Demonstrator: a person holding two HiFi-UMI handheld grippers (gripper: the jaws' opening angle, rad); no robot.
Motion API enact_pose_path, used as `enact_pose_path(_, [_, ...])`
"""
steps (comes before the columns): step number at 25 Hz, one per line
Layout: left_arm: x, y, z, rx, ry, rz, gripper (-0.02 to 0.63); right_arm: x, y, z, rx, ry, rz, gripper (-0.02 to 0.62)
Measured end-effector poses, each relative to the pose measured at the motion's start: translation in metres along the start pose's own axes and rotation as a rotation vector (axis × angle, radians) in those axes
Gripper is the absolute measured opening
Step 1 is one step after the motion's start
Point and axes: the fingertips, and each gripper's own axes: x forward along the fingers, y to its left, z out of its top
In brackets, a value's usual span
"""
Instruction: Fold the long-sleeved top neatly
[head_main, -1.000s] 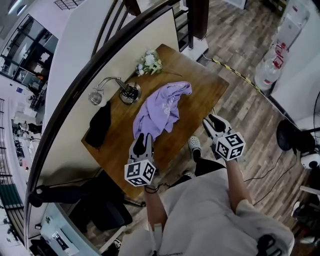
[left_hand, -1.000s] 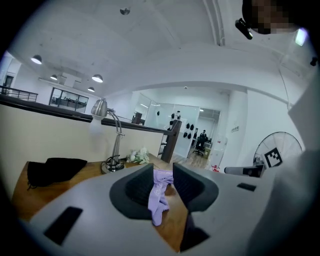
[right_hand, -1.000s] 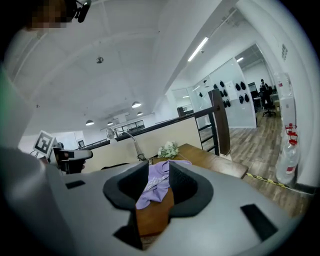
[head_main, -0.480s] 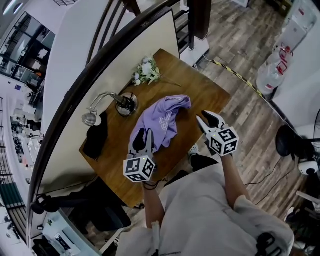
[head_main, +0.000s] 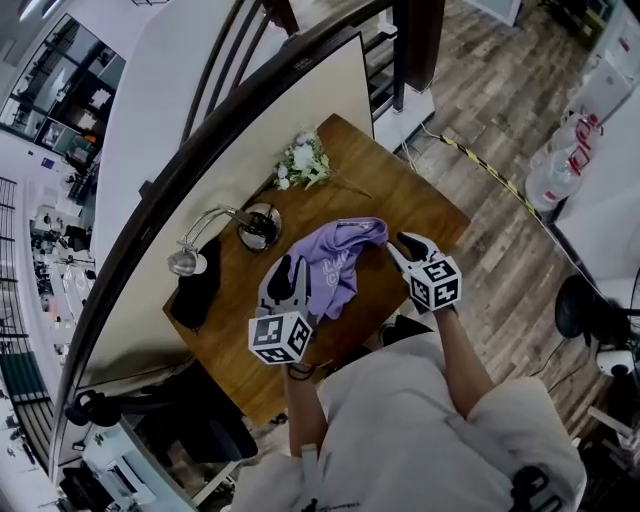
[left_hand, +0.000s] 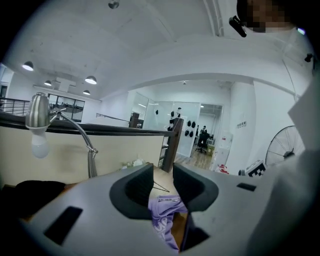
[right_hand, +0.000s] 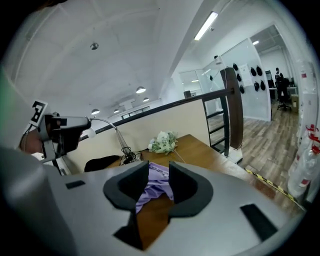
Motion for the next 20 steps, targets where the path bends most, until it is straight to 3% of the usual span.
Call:
enact_pose_path(13, [0.05, -0.008, -0.045, 0.011, 0.12, -0.014, 0.132, 0.072, -0.044, -0.068, -0.032, 0.185, 0.062, 0.142])
enact_pose_path(17, [0.048, -0.003, -0.054, 0.014, 0.149, -0.008, 0.132, 0.081, -0.044, -0.078, -0.039, 0.218, 0.102, 0.206])
enact_pose_path(20, [0.049, -0.003, -0.059, 0.013, 0.163, -0.024, 0.132, 0.088, -0.044, -0.085, -0.042, 0.253, 0.134, 0.207])
